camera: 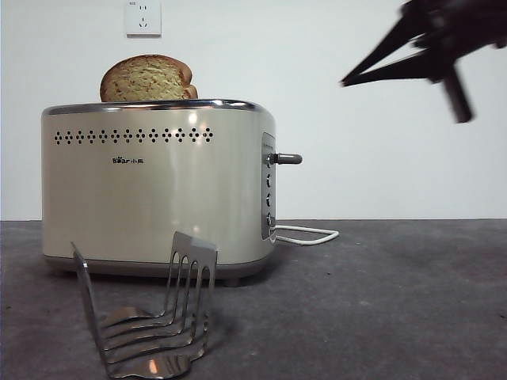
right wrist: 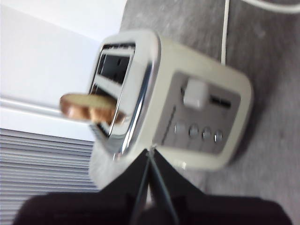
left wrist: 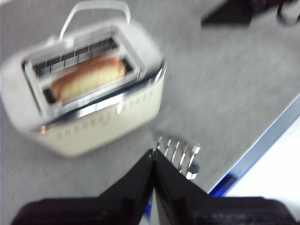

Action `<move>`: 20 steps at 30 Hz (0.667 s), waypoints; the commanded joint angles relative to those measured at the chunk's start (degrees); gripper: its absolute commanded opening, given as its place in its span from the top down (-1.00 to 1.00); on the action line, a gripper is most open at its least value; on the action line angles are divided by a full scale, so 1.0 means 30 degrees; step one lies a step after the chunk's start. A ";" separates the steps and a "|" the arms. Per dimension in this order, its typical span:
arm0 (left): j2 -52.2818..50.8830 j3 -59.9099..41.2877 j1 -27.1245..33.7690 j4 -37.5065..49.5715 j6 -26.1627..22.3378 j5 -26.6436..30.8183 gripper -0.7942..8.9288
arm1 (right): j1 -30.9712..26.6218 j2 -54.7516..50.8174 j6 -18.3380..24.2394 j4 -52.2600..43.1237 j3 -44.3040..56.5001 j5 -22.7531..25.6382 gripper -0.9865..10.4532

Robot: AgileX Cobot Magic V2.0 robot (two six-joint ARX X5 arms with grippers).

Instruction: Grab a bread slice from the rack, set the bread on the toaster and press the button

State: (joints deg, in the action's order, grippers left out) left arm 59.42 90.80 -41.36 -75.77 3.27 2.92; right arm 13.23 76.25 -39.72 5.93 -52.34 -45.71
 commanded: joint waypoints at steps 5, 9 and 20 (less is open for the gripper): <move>-0.1260 -0.2492 0.0466 0.0051 0.0517 0.1406 0.85 | 0.1290 0.3512 0.0313 -0.0109 -0.2863 0.1100 0.84; -0.1617 -0.2987 0.0838 0.0051 0.0554 0.1945 0.85 | 0.1698 0.5260 0.0240 -0.0044 -0.4044 0.1311 0.84; -0.3191 -0.2994 0.1996 0.0051 0.0474 0.3045 0.85 | 0.1982 0.7876 0.0539 0.0816 -0.4605 0.2113 0.84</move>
State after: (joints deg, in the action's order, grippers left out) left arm 50.09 82.08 -35.62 -75.81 4.38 11.90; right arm 19.07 98.72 -38.96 7.92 -66.24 -39.64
